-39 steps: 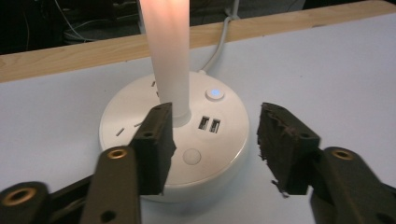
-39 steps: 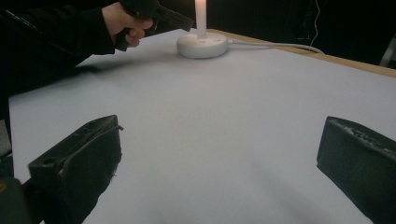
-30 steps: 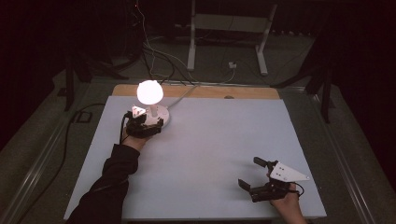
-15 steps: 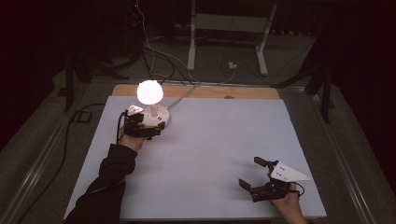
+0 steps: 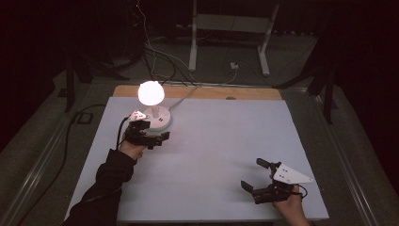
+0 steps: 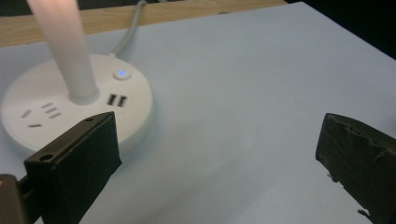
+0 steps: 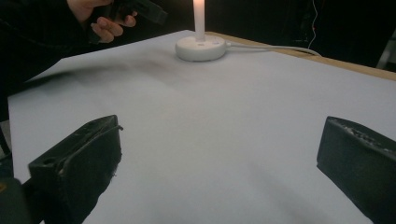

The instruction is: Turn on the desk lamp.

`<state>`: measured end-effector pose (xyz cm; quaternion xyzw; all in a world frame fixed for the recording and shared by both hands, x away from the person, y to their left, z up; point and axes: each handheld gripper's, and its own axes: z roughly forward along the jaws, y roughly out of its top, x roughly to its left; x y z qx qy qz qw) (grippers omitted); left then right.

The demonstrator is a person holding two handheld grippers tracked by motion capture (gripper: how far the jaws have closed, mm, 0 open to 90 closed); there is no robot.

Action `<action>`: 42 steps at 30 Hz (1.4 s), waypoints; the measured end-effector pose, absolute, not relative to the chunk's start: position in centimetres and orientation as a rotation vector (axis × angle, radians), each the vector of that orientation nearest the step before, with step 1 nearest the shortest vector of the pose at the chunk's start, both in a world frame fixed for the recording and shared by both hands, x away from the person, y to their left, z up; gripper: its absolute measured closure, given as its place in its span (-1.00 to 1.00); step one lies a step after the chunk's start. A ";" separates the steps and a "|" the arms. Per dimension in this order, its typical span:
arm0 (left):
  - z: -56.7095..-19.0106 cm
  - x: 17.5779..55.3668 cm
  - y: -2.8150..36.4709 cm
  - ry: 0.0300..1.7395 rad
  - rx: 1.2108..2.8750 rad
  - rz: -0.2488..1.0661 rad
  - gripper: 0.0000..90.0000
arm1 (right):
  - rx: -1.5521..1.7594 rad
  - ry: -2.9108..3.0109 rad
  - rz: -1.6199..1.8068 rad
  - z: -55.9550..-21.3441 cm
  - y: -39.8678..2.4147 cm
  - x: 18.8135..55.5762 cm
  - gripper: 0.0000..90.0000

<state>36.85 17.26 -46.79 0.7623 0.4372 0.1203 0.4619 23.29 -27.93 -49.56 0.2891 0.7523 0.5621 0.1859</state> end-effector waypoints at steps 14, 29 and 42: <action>-46.9 33.2 17.4 1.000 1.918 0.277 -0.99 | 0.810 2.118 1.582 -49.5 -27.9 23.2 -1.00; -47.4 29.7 19.1 0.968 1.934 0.275 -0.99 | 0.801 2.125 1.578 -49.4 -27.6 23.2 -1.00; -48.9 27.3 20.6 0.974 1.952 0.259 -0.99 | 0.808 2.127 1.578 -49.5 -27.6 23.2 -1.00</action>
